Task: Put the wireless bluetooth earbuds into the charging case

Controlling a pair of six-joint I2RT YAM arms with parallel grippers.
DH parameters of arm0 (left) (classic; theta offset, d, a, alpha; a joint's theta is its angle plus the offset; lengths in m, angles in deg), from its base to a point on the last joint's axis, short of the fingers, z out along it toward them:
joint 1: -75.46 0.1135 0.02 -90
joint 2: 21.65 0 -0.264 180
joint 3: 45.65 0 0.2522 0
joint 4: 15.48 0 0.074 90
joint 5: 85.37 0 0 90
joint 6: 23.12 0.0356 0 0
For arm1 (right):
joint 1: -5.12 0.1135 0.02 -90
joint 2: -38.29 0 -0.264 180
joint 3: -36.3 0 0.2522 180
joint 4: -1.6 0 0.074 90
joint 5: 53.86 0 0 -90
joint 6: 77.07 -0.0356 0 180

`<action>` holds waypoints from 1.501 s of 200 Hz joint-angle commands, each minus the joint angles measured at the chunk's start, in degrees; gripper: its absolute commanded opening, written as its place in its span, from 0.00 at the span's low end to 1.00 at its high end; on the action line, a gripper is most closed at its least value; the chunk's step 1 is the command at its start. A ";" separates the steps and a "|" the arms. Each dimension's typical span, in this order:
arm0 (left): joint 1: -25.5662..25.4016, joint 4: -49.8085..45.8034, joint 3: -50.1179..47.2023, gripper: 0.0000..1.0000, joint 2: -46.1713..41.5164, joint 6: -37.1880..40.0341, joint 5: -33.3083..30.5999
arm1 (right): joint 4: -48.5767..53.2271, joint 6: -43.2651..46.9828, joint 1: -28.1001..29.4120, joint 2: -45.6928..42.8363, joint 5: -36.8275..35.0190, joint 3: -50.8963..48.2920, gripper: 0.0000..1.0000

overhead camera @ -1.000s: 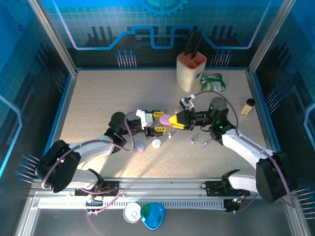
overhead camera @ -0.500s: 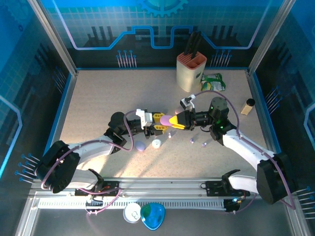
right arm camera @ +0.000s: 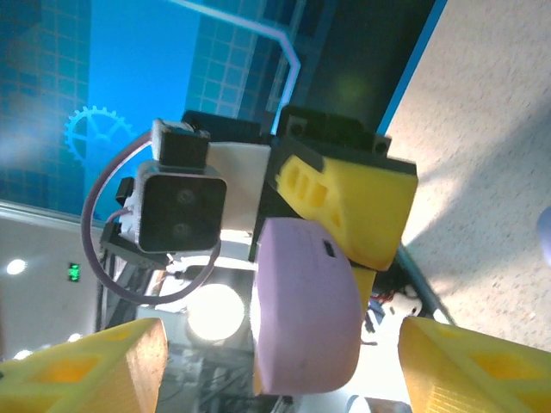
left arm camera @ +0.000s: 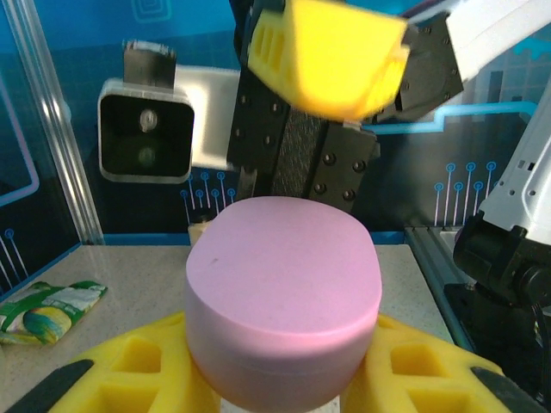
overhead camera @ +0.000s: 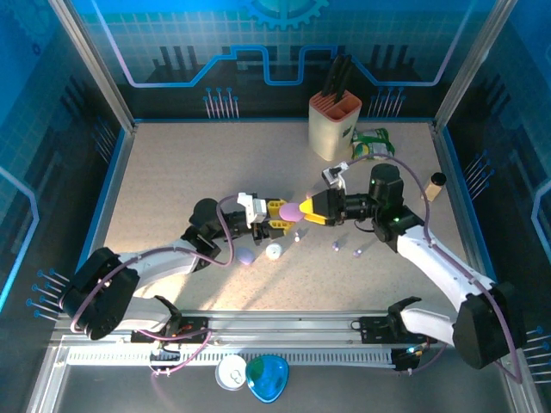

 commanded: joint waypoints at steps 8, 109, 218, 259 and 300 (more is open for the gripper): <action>-0.52 -0.09 -1.74 0.27 -2.06 -0.19 -1.30 | 22.93 24.25 -1.15 -2.91 -6.36 8.71 0.75; -0.44 -2.12 -2.78 0.27 -2.31 0.56 1.69 | 43.89 83.14 16.98 -4.10 -35.88 18.91 0.84; -0.50 -4.13 -3.16 0.27 -4.44 0.80 3.10 | 37.27 81.24 17.65 -2.97 -44.59 17.19 0.84; -0.47 -3.82 -3.31 0.27 -3.95 0.98 3.10 | 35.55 78.73 16.72 -3.66 -43.71 16.90 0.84; -0.46 -2.34 -3.53 0.27 -2.69 0.43 3.27 | 32.44 75.12 13.96 -4.19 -40.96 16.00 0.82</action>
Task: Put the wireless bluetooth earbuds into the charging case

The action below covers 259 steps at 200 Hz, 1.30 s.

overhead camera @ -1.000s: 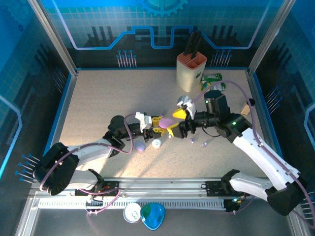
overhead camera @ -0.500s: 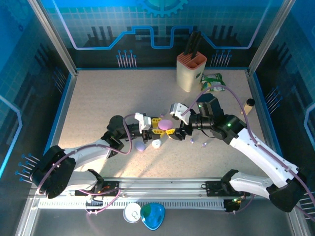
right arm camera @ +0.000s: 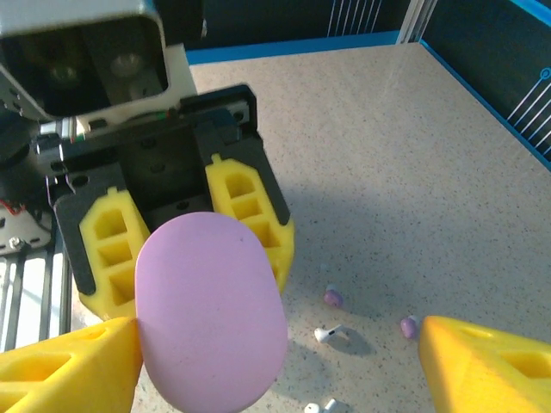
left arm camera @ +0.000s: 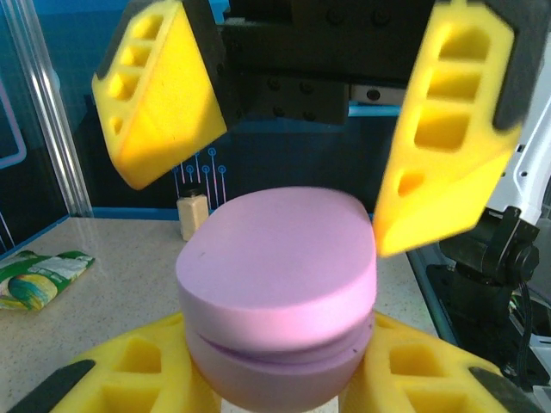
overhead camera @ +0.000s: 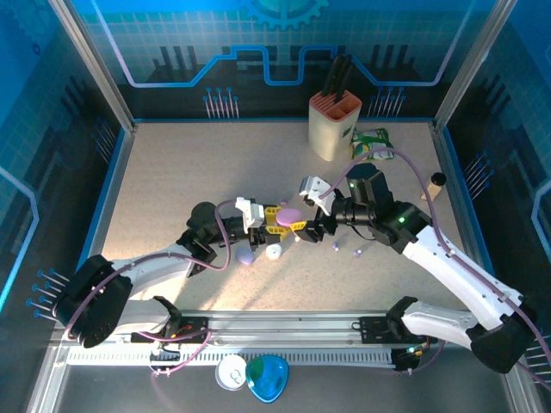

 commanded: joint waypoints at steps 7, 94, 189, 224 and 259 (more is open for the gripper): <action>-0.51 2.09 -0.95 0.27 0.53 -0.04 2.55 | -4.95 -3.26 -2.11 -0.44 0.52 -0.47 0.82; -0.47 1.61 -1.53 0.27 1.10 0.87 2.11 | -7.36 -6.71 -3.97 -0.01 2.51 0.63 0.82; 4.49 4.06 -4.60 0.27 0.10 -1.15 1.58 | -19.11 -35.38 -17.94 -8.38 0.18 -16.10 0.77; 5.93 2.28 -6.33 0.27 -3.07 -1.10 1.47 | -17.62 -40.51 -18.49 0.54 -0.62 -17.20 0.74; 6.37 1.33 -7.97 0.28 -5.48 -1.36 0.64 | -16.20 -44.94 -16.92 14.07 2.27 -12.92 0.73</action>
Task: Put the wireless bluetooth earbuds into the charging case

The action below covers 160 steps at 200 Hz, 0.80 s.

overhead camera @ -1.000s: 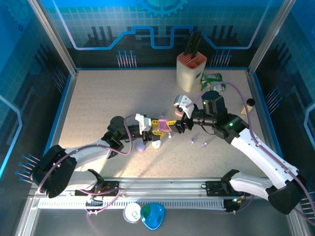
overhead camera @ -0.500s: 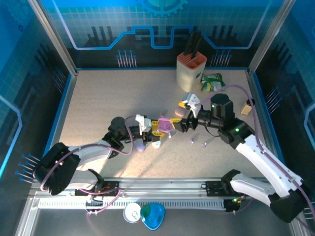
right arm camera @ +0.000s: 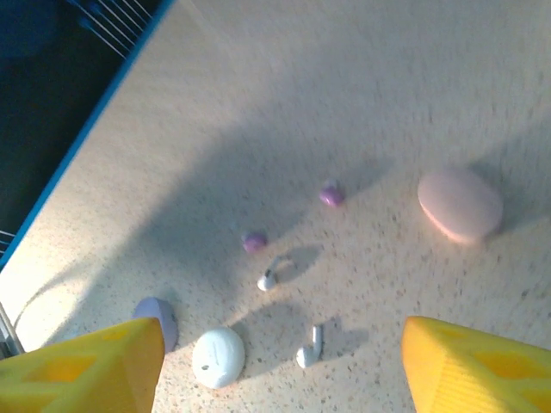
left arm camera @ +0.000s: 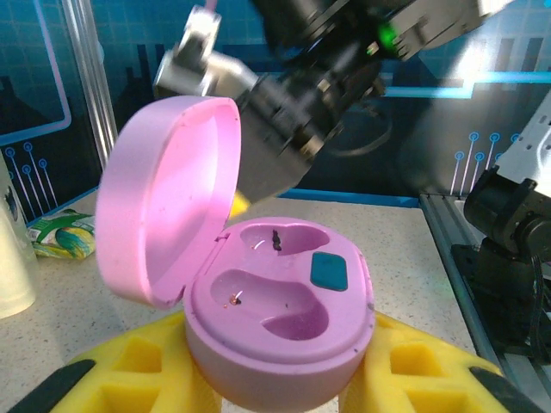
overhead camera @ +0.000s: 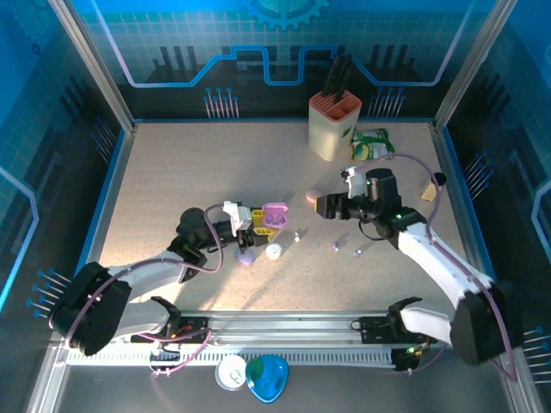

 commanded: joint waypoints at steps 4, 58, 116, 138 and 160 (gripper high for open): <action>0.44 -0.63 -1.42 0.28 -2.34 -1.21 -0.28 | 0.17 -5.78 1.46 7.76 2.32 3.73 0.73; 0.37 -4.55 -2.23 0.28 -5.56 0.21 -1.24 | -1.22 -13.03 6.06 24.99 3.76 12.48 0.69; 0.38 -5.94 -2.84 0.27 -7.25 0.58 -1.98 | -10.91 -25.40 9.96 35.72 4.62 15.92 0.58; 0.47 -6.25 -3.05 0.27 -7.90 0.76 -2.25 | -11.73 -26.94 12.03 37.86 4.77 17.31 0.55; 0.45 -6.18 -3.18 0.27 -8.23 0.67 -2.21 | -11.77 -27.18 13.89 39.80 5.05 18.44 0.55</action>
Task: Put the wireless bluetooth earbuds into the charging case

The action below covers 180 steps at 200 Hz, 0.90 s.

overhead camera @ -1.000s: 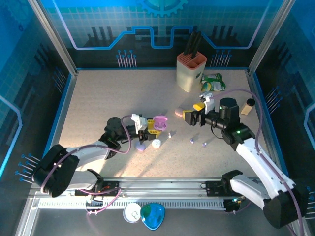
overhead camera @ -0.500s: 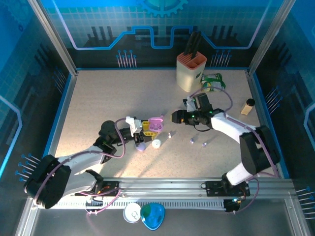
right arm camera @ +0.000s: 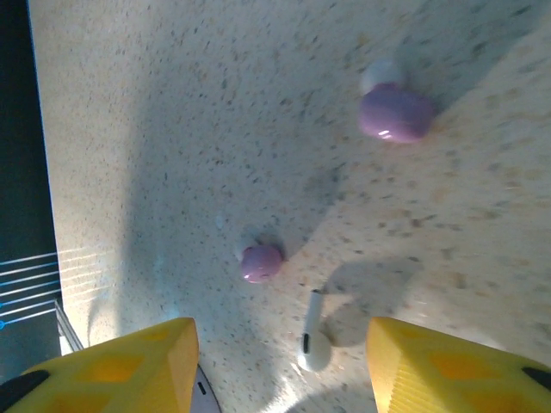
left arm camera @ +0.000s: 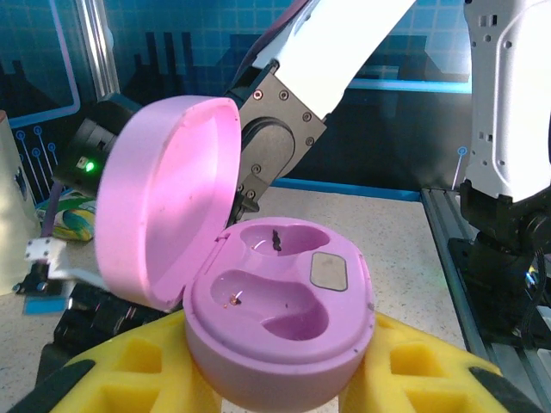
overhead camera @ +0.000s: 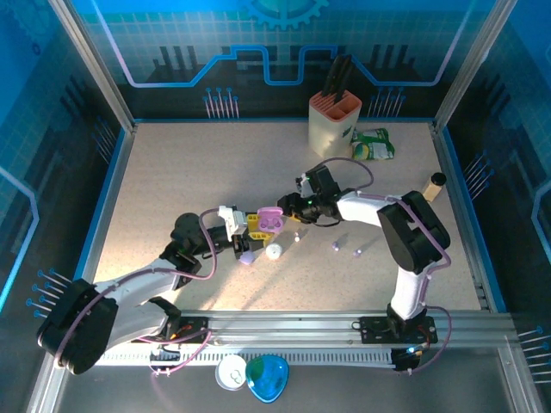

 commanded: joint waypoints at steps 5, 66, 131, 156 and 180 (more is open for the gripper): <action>0.43 0.14 -0.92 0.27 -1.48 0.50 -0.55 | -2.41 -2.78 2.40 2.54 1.13 2.67 0.55; 0.41 -0.07 -1.06 0.27 -1.53 0.58 -0.37 | -0.24 -2.04 4.74 7.16 2.47 7.05 0.56; 0.41 0.10 -1.21 0.27 -1.73 0.50 -0.29 | 0.50 -3.13 6.00 9.97 3.96 8.83 0.55; 0.43 0.09 -1.20 0.27 -1.88 0.50 -0.29 | 0.68 -4.19 6.37 9.53 3.64 8.66 0.54; 0.44 0.09 -1.21 0.27 -1.90 0.58 -0.29 | 1.04 -4.77 6.52 9.71 3.22 8.66 0.54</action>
